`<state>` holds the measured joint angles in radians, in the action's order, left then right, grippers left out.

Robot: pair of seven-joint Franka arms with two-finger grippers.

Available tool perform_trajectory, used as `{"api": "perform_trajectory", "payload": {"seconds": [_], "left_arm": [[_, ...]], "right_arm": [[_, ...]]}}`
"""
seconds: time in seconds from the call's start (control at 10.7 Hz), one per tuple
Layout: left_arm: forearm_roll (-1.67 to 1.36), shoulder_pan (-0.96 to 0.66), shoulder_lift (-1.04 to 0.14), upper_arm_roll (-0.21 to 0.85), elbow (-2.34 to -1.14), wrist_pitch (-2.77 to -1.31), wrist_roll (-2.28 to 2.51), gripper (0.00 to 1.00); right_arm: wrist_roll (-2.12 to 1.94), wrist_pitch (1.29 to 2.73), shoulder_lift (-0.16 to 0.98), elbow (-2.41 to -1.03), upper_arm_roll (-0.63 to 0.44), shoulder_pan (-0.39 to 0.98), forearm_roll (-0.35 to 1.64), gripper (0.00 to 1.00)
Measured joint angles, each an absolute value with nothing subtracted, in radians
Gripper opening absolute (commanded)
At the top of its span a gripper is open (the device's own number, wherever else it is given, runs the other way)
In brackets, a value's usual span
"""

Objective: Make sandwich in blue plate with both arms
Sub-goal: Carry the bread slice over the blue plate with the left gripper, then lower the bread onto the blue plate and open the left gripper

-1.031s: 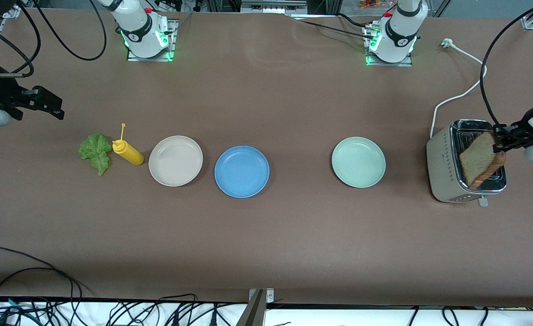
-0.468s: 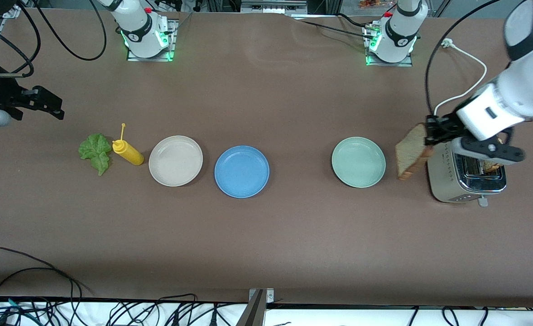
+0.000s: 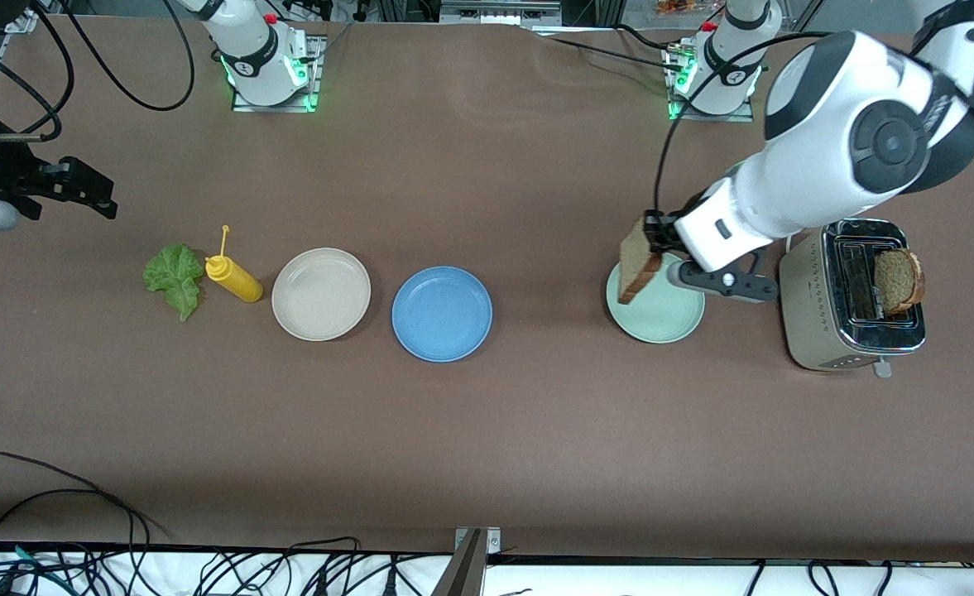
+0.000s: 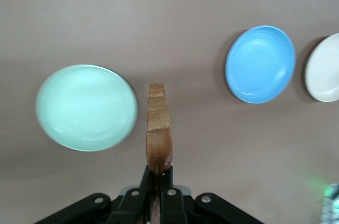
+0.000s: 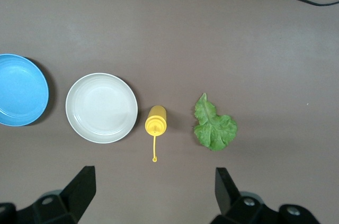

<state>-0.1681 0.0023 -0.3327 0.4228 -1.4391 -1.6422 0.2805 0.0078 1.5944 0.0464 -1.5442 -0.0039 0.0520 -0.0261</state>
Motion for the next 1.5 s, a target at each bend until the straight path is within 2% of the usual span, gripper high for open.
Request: {"api": "perform_trajectory", "payload": {"seconds": [0.28, 0.47, 0.84, 1.5], "left_arm": [[-0.244, -0.030, -0.447, 0.468, -1.379, -1.699, 0.351, 0.00], [-0.292, -0.072, -0.528, 0.480, -1.362, -1.797, 0.382, 0.00], [-0.297, -0.096, -0.675, 0.596, -1.354, -2.018, 0.472, 0.00], [-0.302, -0.170, -0.832, 0.621, -1.353, -2.333, 0.525, 0.00]], "right_arm": [[0.008, 1.594, 0.046, -1.544, -0.004, 0.052, -0.026, 1.00], [0.008, 1.594, 0.046, -1.544, -0.004, 0.052, -0.026, 1.00], [0.008, 1.594, 0.046, -1.544, -0.004, 0.052, -0.026, 1.00], [0.008, 1.594, 0.046, -1.544, -0.004, 0.052, -0.026, 1.00]]}}
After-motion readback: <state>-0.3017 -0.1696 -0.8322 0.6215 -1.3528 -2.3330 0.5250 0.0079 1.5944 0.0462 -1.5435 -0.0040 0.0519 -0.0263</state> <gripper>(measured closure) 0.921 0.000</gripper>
